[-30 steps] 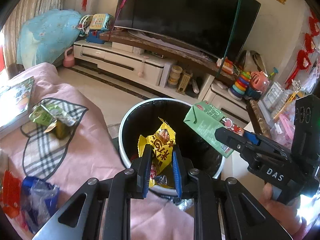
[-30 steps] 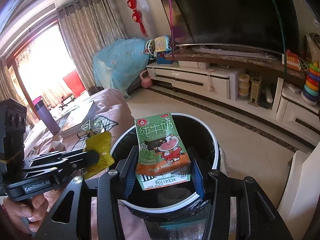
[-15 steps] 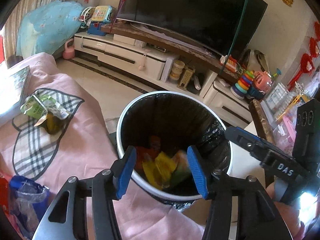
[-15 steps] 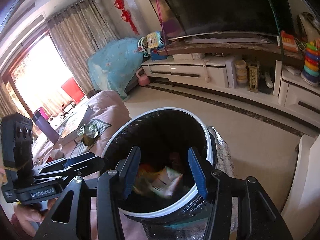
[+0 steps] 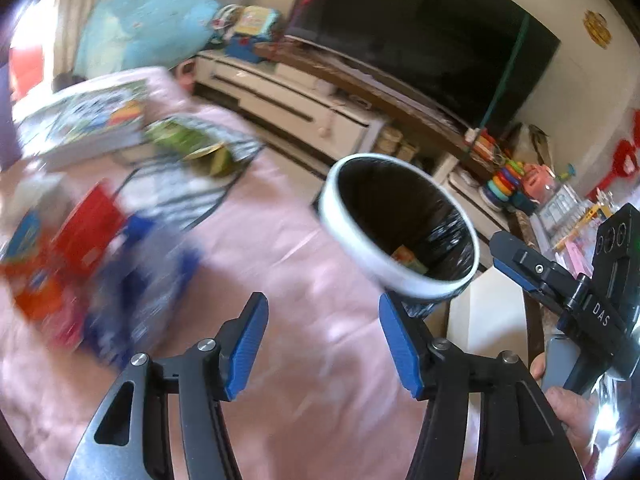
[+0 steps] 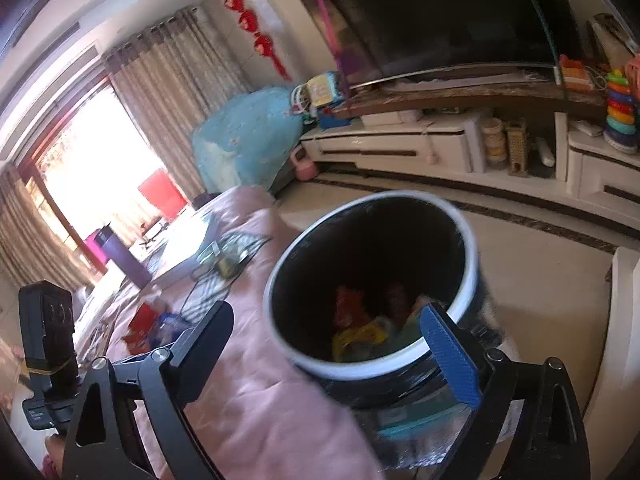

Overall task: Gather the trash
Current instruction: 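Move both open tools back over the remaining trash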

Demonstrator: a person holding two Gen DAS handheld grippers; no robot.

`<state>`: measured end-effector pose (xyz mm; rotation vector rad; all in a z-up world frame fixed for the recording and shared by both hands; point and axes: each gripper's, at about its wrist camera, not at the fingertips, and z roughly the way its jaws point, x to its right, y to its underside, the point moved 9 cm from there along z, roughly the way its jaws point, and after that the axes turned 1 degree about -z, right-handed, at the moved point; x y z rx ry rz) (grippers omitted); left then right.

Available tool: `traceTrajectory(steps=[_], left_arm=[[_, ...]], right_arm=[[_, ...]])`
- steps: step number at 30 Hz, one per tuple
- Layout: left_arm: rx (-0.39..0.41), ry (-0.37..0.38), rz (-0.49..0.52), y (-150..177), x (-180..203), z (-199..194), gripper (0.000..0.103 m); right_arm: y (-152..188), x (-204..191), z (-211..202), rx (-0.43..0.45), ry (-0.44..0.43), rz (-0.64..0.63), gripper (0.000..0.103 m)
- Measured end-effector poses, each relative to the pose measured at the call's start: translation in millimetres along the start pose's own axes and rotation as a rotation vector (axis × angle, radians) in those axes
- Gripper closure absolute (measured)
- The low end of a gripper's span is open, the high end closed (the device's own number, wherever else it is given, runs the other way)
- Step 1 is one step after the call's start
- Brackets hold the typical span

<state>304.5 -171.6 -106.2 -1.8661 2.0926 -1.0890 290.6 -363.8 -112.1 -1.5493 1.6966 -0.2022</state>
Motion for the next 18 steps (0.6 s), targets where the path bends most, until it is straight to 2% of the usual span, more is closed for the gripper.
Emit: traceTrajectory(steps=[12, 18], left_arm=[[0.047, -0.127, -0.189, 45, -93, -97, 0.046], [0.080, -0.149, -0.235, 53, -112, -129, 0.045]], right_arm=[[56, -97, 17, -0.095, -0.096, -0.141, 0.007], [79, -135, 28, -0.156, -0.140, -0.183, 0.007]])
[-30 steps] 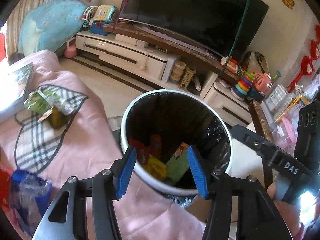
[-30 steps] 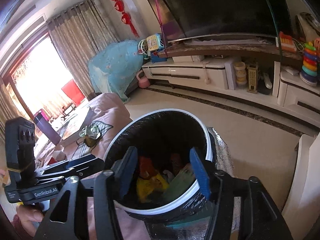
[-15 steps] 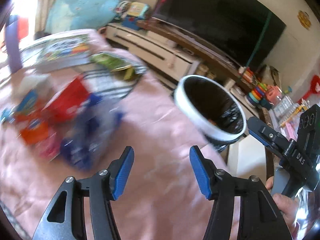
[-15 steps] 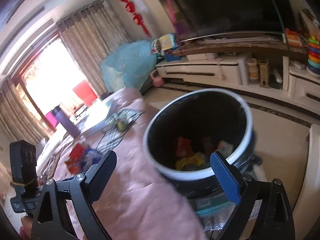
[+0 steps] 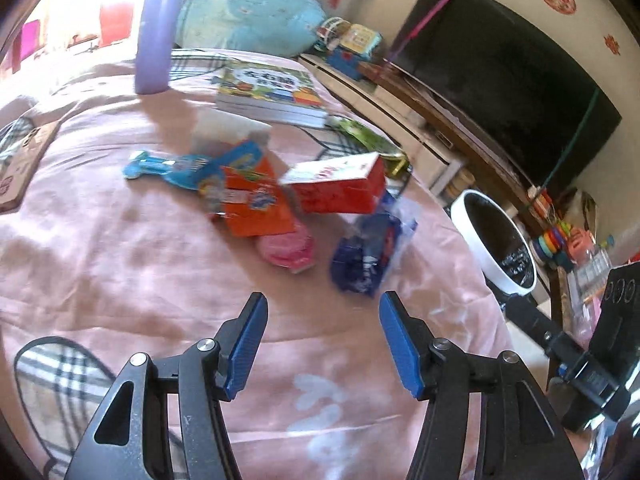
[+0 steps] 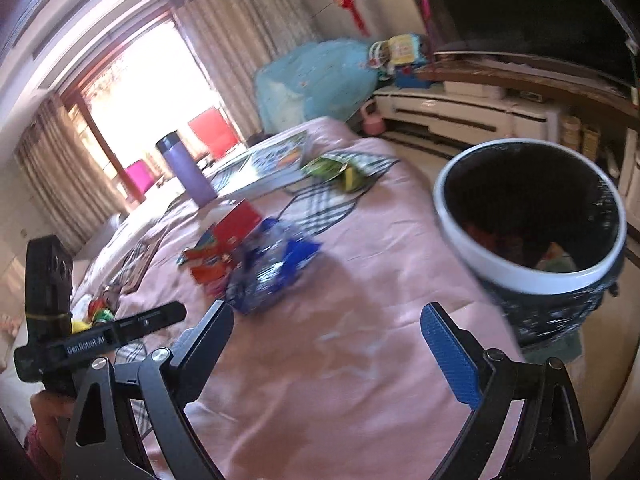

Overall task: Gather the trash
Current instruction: 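Move both open tools back over the remaining trash, then grasp the orange snack bag with the left tool while the right grasps the clear plastic bag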

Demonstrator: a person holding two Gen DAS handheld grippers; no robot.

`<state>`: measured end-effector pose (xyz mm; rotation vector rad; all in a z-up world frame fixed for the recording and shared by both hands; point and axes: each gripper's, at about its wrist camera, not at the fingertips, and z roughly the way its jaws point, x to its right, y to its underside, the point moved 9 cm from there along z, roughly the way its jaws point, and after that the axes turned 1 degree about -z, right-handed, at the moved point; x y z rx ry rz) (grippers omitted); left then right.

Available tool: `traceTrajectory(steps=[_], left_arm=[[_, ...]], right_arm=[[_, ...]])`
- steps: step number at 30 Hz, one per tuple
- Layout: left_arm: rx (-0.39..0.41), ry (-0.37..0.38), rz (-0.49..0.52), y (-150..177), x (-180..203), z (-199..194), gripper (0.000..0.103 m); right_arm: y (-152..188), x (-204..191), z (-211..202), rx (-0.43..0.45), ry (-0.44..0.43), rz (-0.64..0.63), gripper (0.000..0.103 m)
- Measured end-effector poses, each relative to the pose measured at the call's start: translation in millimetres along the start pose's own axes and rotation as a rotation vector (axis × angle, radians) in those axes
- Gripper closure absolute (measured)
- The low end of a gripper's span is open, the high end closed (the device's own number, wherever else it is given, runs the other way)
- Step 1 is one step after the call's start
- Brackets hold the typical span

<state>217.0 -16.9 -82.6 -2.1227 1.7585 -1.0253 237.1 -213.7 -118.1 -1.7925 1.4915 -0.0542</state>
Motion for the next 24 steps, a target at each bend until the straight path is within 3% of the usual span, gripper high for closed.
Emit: traceTrajectory(steps=[10, 20, 24], left_arm=[[0.017, -0.005, -0.053, -11, -34, -1, 0.045], [0.023, -0.010, -0.096, -43, -61, 29, 0.045], [0.018, 0.001, -0.095, -57, -66, 49, 0.045]], right_arm=[[1, -37, 27, -0.039, -0.045, -0.023, 0.007], [-12, -52, 66, -0.059, -0.079, -0.013, 0.008], [-14, -52, 84, -0.086, -0.092, 0.025, 0.013]])
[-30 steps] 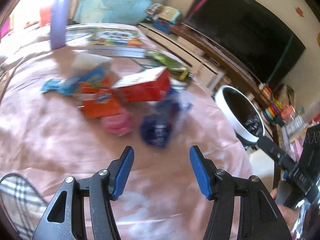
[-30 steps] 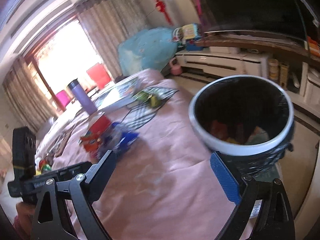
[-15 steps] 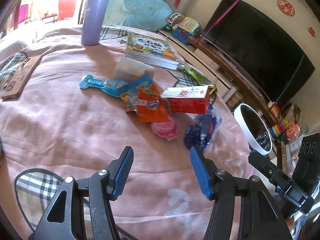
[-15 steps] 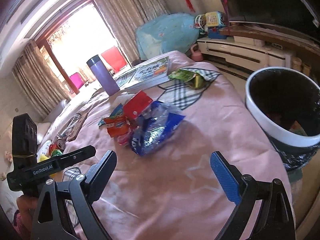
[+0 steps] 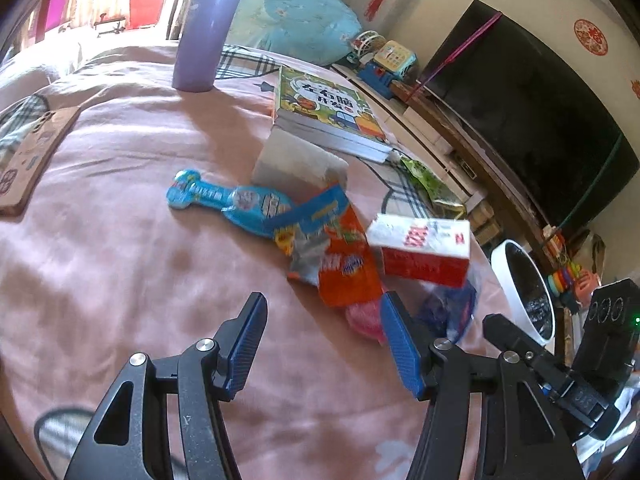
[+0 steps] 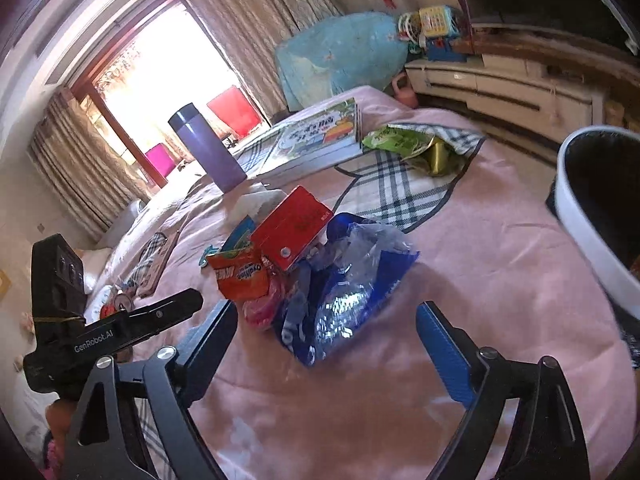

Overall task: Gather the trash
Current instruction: 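Grasp the orange snack bag with the left tool while the right grasps the clear plastic bag, then carry the orange bag and plastic bag over the bin and open both tools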

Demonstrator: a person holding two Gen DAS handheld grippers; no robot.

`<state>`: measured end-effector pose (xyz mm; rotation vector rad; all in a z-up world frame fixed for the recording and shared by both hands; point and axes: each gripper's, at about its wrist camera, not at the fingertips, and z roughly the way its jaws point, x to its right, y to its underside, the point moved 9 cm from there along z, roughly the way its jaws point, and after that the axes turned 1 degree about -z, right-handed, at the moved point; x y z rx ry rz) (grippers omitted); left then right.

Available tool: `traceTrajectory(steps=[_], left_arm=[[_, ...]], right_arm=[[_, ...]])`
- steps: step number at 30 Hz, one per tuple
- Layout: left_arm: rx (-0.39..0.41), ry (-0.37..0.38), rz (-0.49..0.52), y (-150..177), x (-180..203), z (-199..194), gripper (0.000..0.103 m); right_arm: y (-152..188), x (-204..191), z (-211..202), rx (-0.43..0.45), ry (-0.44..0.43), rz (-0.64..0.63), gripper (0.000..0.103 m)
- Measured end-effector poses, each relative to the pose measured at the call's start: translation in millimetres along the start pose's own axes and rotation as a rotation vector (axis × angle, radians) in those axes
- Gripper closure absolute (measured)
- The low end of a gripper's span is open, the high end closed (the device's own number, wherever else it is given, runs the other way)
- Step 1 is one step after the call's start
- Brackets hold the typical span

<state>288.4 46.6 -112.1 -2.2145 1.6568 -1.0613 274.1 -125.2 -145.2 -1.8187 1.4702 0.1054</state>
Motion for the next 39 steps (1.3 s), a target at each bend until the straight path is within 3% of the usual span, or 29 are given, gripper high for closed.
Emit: traceTrajectory(steps=[5, 8, 9, 11, 15, 26, 39], left_arm=[[-0.028, 0.020, -0.004, -12, -4, 31, 0.045], [-0.040, 0.060, -0.004, -18, -2, 46, 0.049], [-0.042, 0.071, 0.006, -20, 0, 50, 0.061], [-0.059, 0.089, 0.028, -19, 4, 57, 0.084], [-0.058, 0.121, 0.066, -17, 9, 61, 0.094], [-0.107, 0.226, 0.114, 5, 39, 61, 0.097], [-0.097, 0.269, 0.189, 16, 99, 71, 0.097]], right_arm=[[-4, 10, 19, -0.026, 0.026, 0.050, 0.020], [-3, 15, 28, -0.043, 0.025, 0.094, 0.031], [-2, 15, 30, -0.046, 0.024, 0.103, 0.041], [-2, 15, 32, -0.047, 0.030, 0.107, 0.046], [-1, 11, 26, -0.025, 0.039, 0.099, 0.056], [2, 28, -17, 0.038, 0.105, 0.091, 0.061], [3, 74, -72, 0.086, 0.175, 0.089, 0.061]])
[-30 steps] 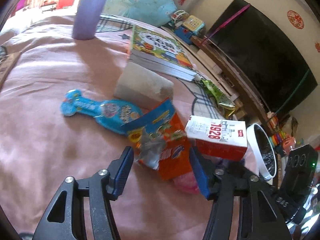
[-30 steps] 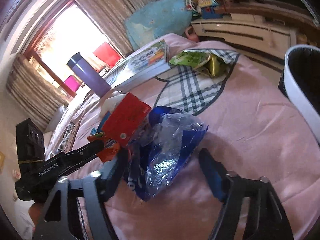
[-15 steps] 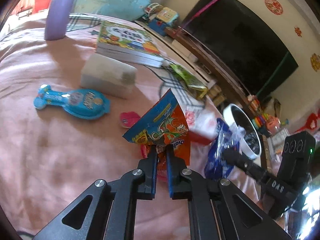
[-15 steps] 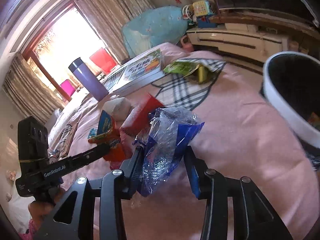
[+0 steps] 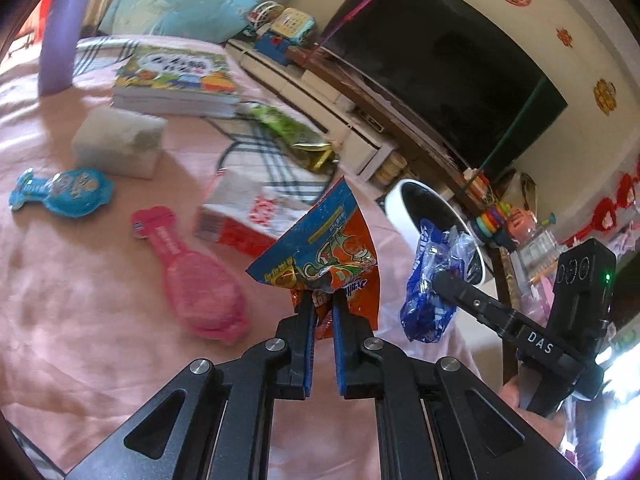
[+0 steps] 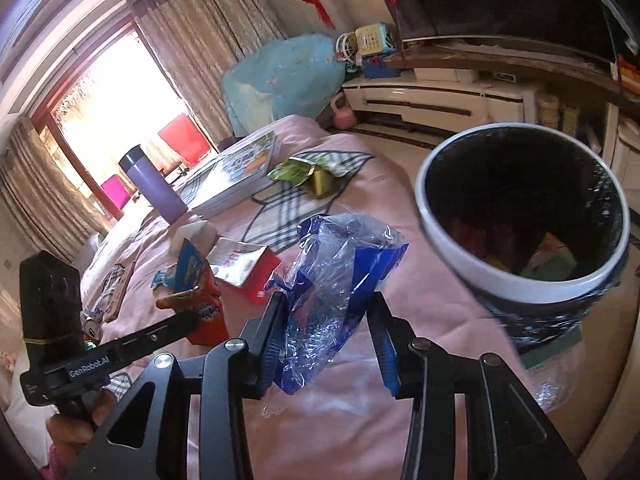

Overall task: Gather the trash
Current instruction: 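Carry the orange bag and plastic bag over the bin and open both tools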

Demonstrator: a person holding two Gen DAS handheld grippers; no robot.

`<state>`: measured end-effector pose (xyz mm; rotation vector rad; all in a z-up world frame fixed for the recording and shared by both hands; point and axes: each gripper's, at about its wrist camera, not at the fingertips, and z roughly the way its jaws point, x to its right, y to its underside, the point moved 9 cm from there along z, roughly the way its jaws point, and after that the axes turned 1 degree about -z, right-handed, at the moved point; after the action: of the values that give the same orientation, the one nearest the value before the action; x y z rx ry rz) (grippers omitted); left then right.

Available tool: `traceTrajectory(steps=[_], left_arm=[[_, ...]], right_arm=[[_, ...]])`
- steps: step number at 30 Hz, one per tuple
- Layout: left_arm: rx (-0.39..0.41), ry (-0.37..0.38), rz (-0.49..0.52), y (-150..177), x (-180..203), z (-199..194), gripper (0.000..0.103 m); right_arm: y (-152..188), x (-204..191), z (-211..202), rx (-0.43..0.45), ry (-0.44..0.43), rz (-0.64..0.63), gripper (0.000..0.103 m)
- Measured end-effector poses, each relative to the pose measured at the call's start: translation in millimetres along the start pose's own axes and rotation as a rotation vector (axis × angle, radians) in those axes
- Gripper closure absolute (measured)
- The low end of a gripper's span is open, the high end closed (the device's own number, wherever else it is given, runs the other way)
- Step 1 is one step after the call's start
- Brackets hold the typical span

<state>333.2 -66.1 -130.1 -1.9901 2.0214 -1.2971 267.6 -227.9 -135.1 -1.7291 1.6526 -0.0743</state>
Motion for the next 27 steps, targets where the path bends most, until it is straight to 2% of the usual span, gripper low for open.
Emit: traceTrajectory(steps=[12, 27], left_arm=[[-0.026, -0.031, 0.115, 12, 61, 13, 0.097], [-0.067, -0.007, 0.239, -16, 132, 64, 0.097]], right_arm=[[-13, 49, -32, 0.046, 0.015, 0.001, 0.061], [-46, 129, -60, 0.107, 0.085, 0.044, 0.061]])
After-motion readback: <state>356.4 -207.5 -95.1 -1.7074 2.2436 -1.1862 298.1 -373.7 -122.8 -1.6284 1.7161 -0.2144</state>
